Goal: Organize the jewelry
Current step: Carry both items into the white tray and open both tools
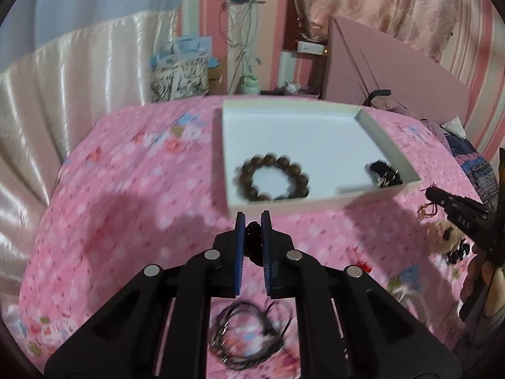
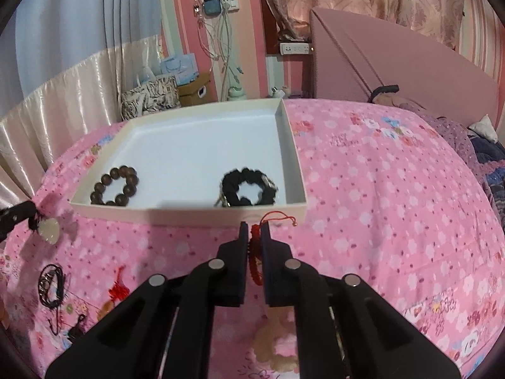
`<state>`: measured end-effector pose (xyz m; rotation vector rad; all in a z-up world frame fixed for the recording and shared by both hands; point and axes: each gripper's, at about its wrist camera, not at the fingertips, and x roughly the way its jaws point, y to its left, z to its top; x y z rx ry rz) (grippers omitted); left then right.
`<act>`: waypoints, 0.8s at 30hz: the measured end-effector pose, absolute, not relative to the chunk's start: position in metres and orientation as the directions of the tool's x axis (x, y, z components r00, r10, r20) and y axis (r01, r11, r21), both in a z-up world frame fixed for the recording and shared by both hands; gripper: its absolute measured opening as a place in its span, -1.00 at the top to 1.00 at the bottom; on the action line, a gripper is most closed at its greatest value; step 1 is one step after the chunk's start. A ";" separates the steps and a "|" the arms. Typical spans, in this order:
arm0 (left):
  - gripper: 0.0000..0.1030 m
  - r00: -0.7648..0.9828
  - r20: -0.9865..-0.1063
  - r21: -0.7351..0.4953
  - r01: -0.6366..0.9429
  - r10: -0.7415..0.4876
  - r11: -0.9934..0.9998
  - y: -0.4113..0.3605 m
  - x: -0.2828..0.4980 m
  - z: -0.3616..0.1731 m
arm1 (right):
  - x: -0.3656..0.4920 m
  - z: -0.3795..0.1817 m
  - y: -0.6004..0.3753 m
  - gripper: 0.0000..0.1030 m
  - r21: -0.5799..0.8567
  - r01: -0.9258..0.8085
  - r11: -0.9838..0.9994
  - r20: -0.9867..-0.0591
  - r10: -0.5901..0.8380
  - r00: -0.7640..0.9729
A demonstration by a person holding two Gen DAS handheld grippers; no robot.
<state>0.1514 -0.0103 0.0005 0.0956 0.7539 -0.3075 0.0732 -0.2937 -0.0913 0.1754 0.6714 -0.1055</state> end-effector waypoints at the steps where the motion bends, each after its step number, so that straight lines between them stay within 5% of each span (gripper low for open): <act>1: 0.85 0.692 -0.678 -0.023 0.316 -0.247 0.949 -0.015 0.154 0.007 | 0.074 -0.089 -0.294 0.86 0.134 0.147 0.980 -0.625 -0.032 0.780; 13: 0.85 0.696 -0.651 -0.040 0.367 -0.303 0.929 -0.066 0.234 0.055 | 0.129 -0.033 -0.289 0.86 0.104 0.113 0.988 -0.575 -0.033 0.818; 24: 0.85 0.667 -0.696 -0.067 0.307 -0.265 0.949 -0.065 0.315 0.023 | 0.215 -0.047 -0.304 0.86 0.098 0.139 0.985 -0.606 -0.051 0.794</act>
